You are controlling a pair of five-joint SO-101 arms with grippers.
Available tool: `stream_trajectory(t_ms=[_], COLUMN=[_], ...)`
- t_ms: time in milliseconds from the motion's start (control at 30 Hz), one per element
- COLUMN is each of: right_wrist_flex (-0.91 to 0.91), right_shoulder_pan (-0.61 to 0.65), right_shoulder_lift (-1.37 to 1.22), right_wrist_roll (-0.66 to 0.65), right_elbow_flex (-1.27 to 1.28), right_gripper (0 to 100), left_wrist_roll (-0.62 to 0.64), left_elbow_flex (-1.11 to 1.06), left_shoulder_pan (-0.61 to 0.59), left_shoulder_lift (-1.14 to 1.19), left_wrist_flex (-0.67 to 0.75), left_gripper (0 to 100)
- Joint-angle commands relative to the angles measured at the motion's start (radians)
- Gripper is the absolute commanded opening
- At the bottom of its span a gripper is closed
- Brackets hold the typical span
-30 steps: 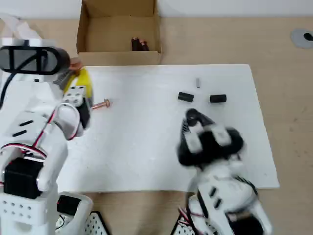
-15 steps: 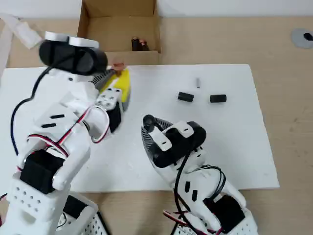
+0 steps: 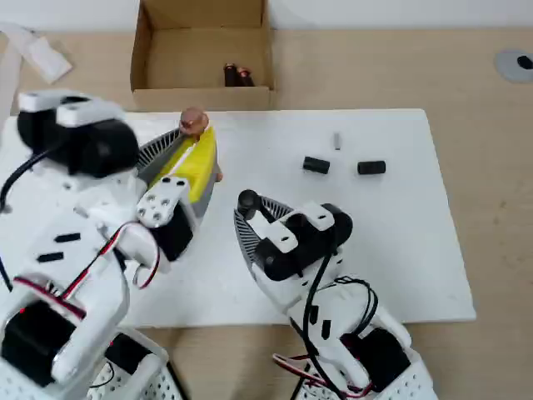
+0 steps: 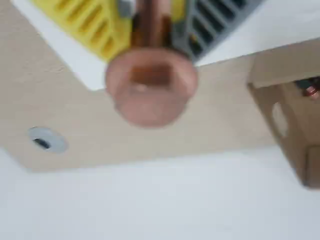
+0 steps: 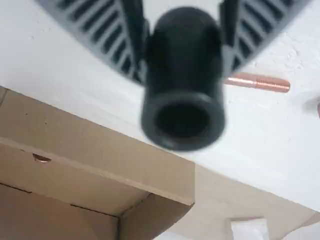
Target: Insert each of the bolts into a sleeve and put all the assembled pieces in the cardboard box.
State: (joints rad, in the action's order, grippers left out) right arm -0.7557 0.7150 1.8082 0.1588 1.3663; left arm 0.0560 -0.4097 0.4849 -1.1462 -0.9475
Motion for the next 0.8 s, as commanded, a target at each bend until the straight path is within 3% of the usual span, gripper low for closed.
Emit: stream_trajectory(t_ms=[0, 400, 767], right_wrist_flex=[0.026, 0.028, 0.026], right_shoulder_pan=[0.015, 0.101, 0.101], right_shoulder_lift=[0.088, 0.088, 0.088], right_wrist_roll=[0.008, 0.002, 0.002], right_elbow_flex=[-0.002, 0.038, 0.039], right_gripper=[0.9, 0.9, 0.9], left_wrist_roll=[0.002, -0.057, -0.084], left_elbow_flex=[-0.009, -0.066, 0.014], left_shoulder_pan=[0.058, 0.092, 0.098], left_shoulder_lift=[-0.010, -0.018, -0.019], left_wrist_flex=[0.014, 0.075, -0.114], left_gripper=[1, 1, 1])
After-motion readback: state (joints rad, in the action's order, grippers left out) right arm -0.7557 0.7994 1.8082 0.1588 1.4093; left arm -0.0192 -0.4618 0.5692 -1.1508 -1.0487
